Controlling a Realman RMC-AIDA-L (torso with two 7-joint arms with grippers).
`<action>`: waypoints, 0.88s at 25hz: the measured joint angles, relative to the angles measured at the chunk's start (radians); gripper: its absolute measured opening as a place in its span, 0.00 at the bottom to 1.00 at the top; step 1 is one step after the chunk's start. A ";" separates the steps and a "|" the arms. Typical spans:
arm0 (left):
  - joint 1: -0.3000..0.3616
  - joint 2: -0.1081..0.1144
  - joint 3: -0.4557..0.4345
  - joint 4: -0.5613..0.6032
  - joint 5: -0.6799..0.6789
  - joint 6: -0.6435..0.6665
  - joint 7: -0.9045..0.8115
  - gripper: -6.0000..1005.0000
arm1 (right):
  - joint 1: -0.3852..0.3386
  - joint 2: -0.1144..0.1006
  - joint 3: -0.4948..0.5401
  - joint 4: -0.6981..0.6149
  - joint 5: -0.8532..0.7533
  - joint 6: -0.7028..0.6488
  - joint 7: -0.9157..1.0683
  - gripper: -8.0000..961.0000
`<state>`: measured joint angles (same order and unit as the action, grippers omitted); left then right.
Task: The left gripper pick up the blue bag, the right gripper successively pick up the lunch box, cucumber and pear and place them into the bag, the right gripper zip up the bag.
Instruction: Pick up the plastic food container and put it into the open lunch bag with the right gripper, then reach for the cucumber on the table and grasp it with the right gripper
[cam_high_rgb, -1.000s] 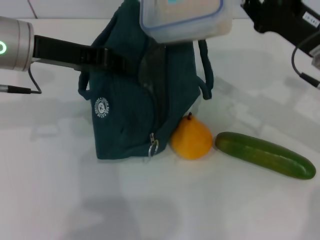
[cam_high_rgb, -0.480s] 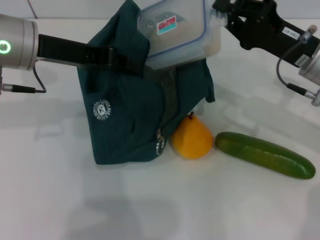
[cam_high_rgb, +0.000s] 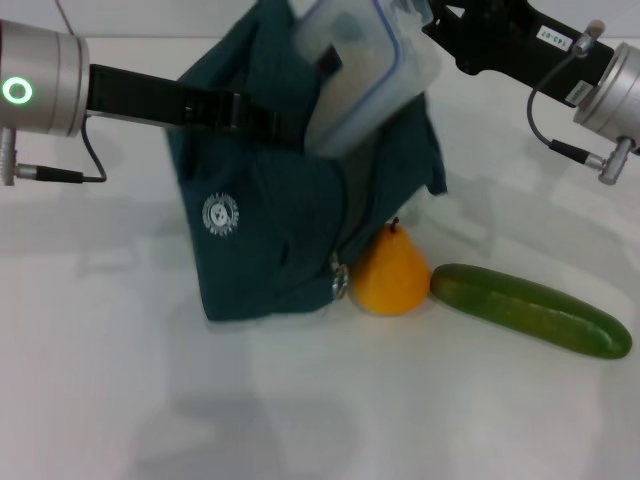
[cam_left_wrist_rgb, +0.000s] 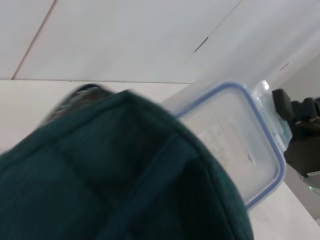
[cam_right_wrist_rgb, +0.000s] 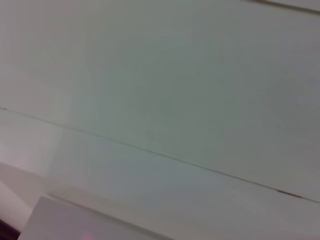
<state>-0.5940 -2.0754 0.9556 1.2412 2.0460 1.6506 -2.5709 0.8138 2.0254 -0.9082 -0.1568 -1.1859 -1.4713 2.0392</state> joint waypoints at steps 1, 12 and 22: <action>-0.001 0.000 0.000 -0.003 0.000 0.000 0.000 0.05 | 0.001 0.000 0.000 0.000 0.000 0.000 0.001 0.15; 0.002 0.000 -0.006 -0.010 0.006 -0.005 0.000 0.05 | -0.024 -0.003 0.013 -0.027 0.026 -0.036 0.002 0.50; 0.010 0.004 -0.008 -0.049 0.009 -0.030 0.008 0.05 | -0.126 -0.017 0.008 -0.203 0.082 -0.165 -0.054 0.69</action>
<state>-0.5838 -2.0716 0.9475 1.1922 2.0546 1.6204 -2.5628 0.6876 2.0085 -0.9005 -0.3595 -1.1036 -1.6360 1.9849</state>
